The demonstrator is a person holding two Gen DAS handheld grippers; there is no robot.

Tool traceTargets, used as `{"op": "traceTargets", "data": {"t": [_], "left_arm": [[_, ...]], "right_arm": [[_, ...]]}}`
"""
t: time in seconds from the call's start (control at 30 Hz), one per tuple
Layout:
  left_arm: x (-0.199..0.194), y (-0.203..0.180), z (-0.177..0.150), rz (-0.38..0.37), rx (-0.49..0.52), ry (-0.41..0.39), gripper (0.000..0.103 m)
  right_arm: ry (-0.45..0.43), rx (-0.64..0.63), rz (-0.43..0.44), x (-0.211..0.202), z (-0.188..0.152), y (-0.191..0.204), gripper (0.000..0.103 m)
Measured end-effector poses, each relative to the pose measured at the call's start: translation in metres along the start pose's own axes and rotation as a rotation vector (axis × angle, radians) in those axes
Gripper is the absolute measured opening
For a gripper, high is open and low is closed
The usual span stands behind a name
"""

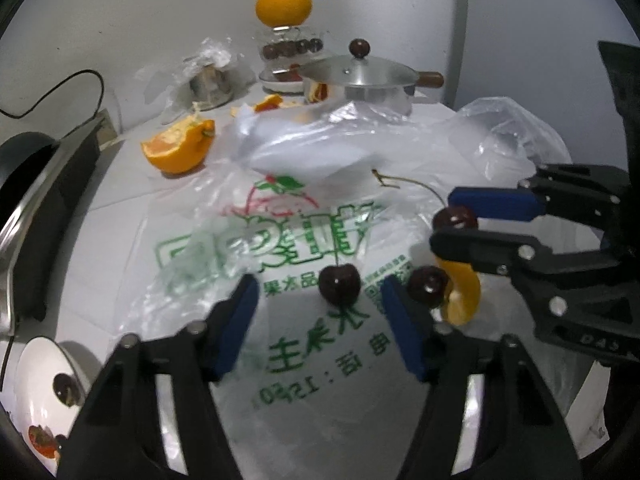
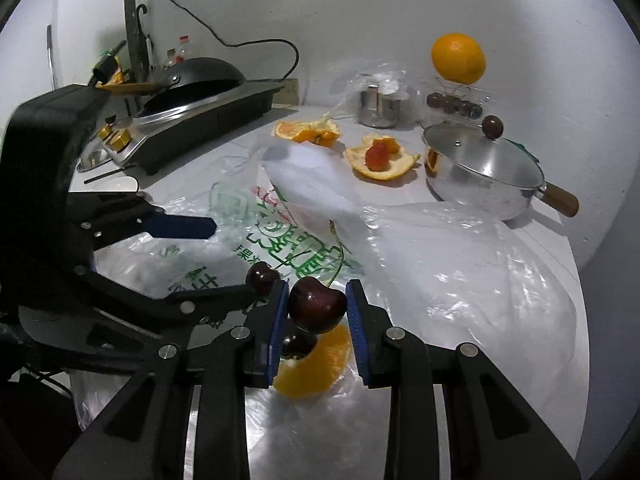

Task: Organize fruits
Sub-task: 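Grasp a dark cherry with the left gripper while the right holds its cherries, then carry the cherries over the white plate with both tools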

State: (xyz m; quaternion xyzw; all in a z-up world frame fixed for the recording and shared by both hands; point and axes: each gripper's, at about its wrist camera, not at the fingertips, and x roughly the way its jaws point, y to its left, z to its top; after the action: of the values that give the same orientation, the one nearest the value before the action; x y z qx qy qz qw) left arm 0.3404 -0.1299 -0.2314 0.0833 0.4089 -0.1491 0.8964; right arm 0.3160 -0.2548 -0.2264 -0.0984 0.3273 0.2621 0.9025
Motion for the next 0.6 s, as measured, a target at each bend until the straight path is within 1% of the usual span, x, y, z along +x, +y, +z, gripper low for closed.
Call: {"op": "traceTargets", "data": {"t": [0.07,0.23,0.33,0.43,0.47,0.6], "left_arm": [[0.006,-0.002,0.002,0.001,0.0,0.01,0.052],[0.016,-0.005,0.004,-0.005,0.023,0.023,0.048],[0.024,-0.006,0.005,-0.014,0.032,0.037,0.042],[0.029,-0.011,0.004,-0.016,0.06,0.049,0.034],[0.03,-0.013,0.003,-0.016,0.068,0.052,0.029],[0.029,-0.016,0.002,-0.005,0.095,0.043,0.027]], "right_arm": [[0.001,0.01,-0.001,0.0,-0.003,-0.003,0.031],[-0.004,0.023,0.003,0.0,-0.005,-0.008,0.031],[-0.006,0.028,0.005,0.001,-0.006,-0.008,0.031],[-0.009,0.03,0.006,0.001,-0.006,-0.008,0.031],[-0.011,0.032,0.006,0.001,-0.006,-0.008,0.031],[-0.011,0.034,0.001,-0.001,-0.007,-0.007,0.031]]}}
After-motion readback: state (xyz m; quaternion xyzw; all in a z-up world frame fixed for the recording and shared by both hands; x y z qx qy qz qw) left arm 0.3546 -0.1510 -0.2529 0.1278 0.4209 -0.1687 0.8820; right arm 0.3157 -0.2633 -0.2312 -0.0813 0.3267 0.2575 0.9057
